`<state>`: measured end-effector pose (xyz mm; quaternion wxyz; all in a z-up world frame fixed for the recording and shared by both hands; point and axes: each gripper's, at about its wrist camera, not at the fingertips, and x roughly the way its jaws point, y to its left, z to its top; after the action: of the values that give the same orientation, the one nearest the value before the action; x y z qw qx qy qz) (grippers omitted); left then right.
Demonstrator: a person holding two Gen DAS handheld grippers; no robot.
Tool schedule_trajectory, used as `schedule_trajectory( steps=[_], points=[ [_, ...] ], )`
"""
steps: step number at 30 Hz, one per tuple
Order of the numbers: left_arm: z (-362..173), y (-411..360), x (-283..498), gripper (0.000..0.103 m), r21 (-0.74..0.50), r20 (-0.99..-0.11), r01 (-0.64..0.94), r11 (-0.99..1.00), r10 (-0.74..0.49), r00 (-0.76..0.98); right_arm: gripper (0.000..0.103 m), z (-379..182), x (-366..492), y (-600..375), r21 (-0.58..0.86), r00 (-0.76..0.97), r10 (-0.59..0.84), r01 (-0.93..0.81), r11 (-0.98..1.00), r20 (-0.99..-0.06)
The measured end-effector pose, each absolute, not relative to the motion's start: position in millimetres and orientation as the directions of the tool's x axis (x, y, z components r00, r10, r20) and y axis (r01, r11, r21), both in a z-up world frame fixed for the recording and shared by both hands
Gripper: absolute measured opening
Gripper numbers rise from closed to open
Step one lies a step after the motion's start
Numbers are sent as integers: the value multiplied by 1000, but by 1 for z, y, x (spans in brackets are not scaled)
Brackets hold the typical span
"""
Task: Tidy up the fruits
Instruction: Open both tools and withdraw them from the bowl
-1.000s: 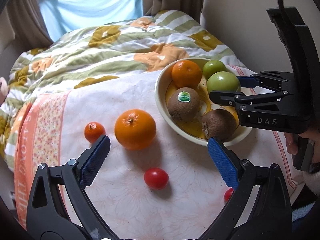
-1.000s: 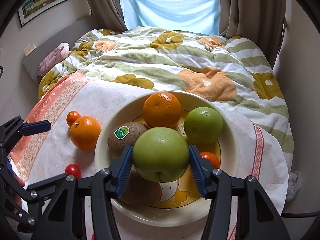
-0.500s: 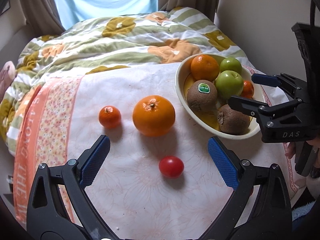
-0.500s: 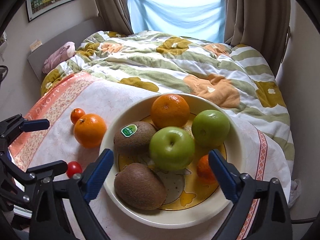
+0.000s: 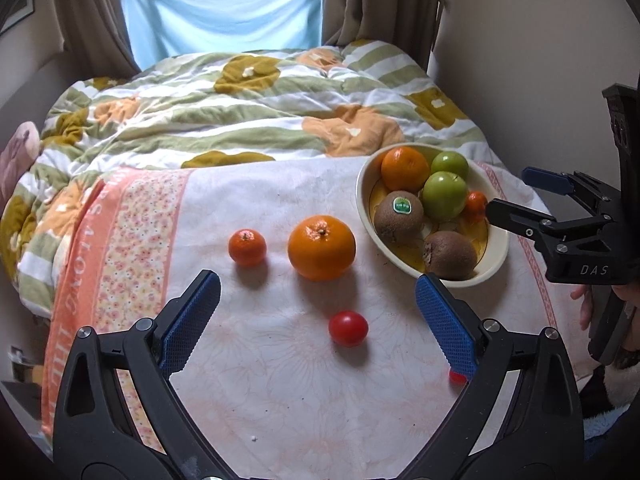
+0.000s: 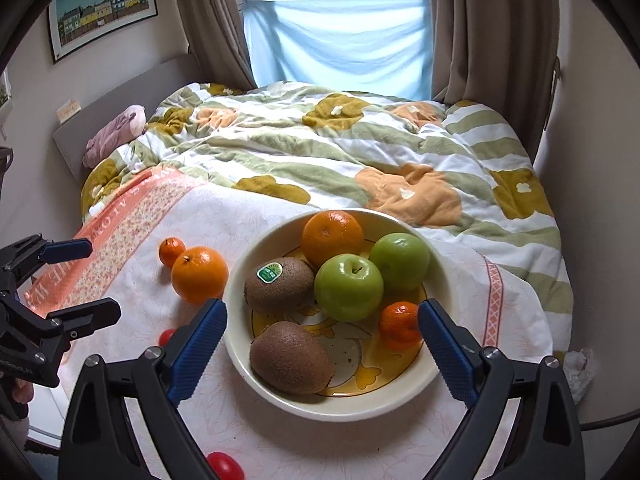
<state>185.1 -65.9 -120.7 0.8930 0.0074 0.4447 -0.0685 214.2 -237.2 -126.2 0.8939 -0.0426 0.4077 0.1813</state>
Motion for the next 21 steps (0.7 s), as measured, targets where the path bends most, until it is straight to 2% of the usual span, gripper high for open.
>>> schedule_trajectory(
  steps=[11,21],
  points=[
    [-77,-37,164,102,-36,-747,174,984,-142,649,95,-78,177,-237,78,639,216,-237,968,-738],
    [-55,-8,153,102,-56,-726,278,959,-230,648,95,-56,129,-205,38,655,96,-101,994,-750]
  ],
)
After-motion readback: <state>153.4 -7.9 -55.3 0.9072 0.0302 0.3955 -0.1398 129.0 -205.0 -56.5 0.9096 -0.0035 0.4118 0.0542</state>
